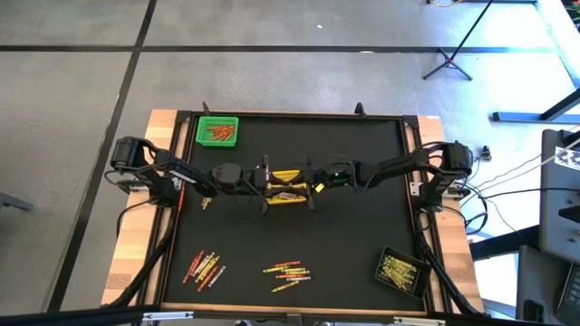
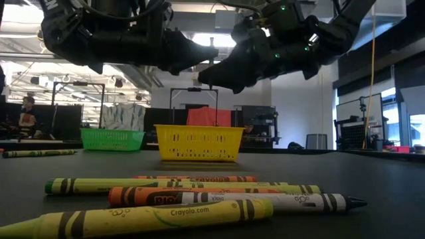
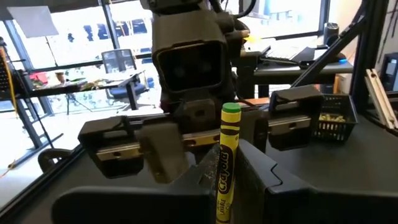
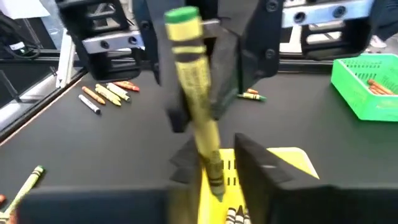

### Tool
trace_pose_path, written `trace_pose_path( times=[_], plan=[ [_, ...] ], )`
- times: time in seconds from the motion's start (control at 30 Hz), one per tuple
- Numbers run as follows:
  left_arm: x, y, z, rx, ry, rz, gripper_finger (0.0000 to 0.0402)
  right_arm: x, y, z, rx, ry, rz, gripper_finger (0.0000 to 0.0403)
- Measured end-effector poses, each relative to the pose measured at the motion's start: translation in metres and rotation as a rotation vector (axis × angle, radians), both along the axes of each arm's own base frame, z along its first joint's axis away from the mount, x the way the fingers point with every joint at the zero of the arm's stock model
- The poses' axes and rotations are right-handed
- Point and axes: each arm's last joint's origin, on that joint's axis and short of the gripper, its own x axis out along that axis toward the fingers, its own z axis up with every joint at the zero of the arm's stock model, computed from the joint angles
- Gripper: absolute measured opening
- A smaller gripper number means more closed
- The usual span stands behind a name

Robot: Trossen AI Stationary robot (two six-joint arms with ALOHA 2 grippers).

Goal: Sort crayons
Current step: Put the green crayon into the black bin

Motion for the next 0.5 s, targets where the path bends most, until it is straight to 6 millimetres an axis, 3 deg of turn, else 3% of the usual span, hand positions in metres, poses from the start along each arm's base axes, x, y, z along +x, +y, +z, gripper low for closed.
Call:
trace_pose_path(
  times=[0.17,0.37,0.5],
  plan=[
    [0.000,0.000,-0.001,-0.011,0.011,0.001,0.0022,-0.001,0.001,-0.001,-0.018,0.011,0.037,0.0015],
    [0.000,-0.002,-0.002,0.014,0.020,-0.034,0.0044,-0.003,0.004,-0.001,0.013,0.058,0.049,0.0045],
    [0.000,-0.003,-0.002,0.008,0.023,-0.047,0.0080,-0.012,0.009,0.010,-0.007,0.115,-0.006,0.0031]
  ],
)
